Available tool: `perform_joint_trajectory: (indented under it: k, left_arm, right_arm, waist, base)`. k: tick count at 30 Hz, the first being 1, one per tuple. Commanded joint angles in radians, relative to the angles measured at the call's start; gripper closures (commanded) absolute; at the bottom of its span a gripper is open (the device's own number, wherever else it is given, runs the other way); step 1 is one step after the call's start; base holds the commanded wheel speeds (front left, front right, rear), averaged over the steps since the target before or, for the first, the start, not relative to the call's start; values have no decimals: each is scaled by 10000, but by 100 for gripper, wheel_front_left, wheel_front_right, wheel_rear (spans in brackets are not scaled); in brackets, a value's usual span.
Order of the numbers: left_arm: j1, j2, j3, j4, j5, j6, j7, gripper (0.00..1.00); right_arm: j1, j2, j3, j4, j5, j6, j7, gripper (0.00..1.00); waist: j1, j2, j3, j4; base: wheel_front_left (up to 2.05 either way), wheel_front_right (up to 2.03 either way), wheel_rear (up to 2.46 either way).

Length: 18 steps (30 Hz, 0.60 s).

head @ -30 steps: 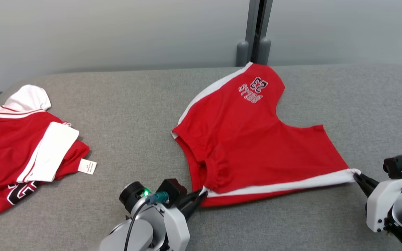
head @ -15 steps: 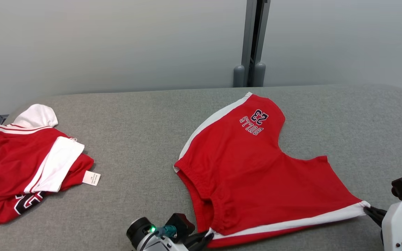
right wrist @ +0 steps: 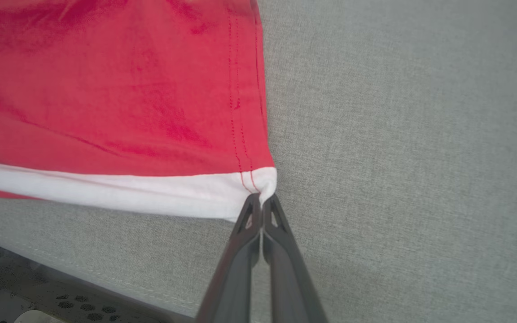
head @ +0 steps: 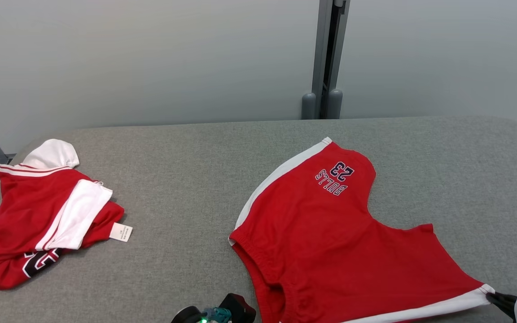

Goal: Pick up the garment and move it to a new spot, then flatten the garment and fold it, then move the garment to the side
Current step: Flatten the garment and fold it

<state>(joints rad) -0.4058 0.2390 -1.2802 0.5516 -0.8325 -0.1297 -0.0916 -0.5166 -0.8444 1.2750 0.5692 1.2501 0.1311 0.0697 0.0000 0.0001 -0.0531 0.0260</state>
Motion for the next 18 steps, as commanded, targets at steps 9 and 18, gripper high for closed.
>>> perform_joint_trajectory:
  k: [9, 18]
  left_arm:
    - [-376, 305, 9, -766, -1277, -6, -175, 100]
    - [-902, 692, 8, -1498, -3417, -8, -479, 100]
  right_arm:
    - [-480, -263, -62, -646, 209, -5, -684, 100]
    - [-1188, -410, -271, -855, 422, -5, -1382, 100]
  waist:
    - [0, -1, 232, 117]
    - [0, -1, 328, 440]
  base:
    - [0, 0, 0]
    - [0, 0, 0]
